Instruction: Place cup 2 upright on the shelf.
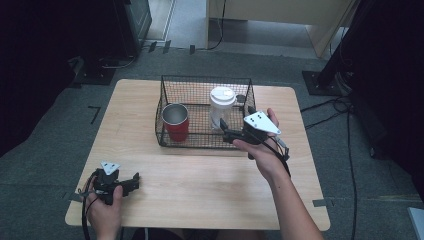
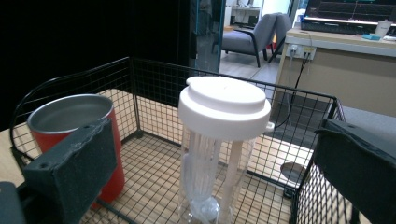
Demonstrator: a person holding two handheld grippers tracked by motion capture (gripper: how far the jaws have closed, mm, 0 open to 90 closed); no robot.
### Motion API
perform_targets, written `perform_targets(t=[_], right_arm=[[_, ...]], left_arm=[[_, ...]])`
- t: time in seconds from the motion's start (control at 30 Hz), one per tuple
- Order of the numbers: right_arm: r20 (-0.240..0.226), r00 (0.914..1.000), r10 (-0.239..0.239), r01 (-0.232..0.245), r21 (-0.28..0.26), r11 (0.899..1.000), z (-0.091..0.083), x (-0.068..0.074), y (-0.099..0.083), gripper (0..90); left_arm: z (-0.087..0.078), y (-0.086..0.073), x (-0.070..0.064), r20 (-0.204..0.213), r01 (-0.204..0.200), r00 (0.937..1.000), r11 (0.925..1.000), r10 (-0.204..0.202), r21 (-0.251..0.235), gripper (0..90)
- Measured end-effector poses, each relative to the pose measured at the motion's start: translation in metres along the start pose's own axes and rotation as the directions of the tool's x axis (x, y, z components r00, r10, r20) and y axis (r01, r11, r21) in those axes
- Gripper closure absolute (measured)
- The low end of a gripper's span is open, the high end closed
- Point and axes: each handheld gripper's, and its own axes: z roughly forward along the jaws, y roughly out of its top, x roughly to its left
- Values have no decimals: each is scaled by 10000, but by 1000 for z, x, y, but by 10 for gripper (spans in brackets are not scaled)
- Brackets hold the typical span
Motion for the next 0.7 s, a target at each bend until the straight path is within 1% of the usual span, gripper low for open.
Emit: perform_targets(t=[0.23,0.3,0.33,0.7], right_arm=[[-33,10000,-42,42,-28,10000,-18,-1,-8,0],[12,9998,-173,173,6,9998,-23,-2,-11,0],[22,9999,-152,152,23,9999,-25,-2,-13,0],[461,9989,74,-79,98,9999,-51,-19,-31,0]], left_arm=[[0,0,0,0,10,10000,10000,-10,-4,1],[0,0,0,1,9,10000,10000,-9,-4,1],[0,0,0,1,10,10000,10000,-10,-5,1],[0,0,0,6,3,10000,10000,-3,11,1]])
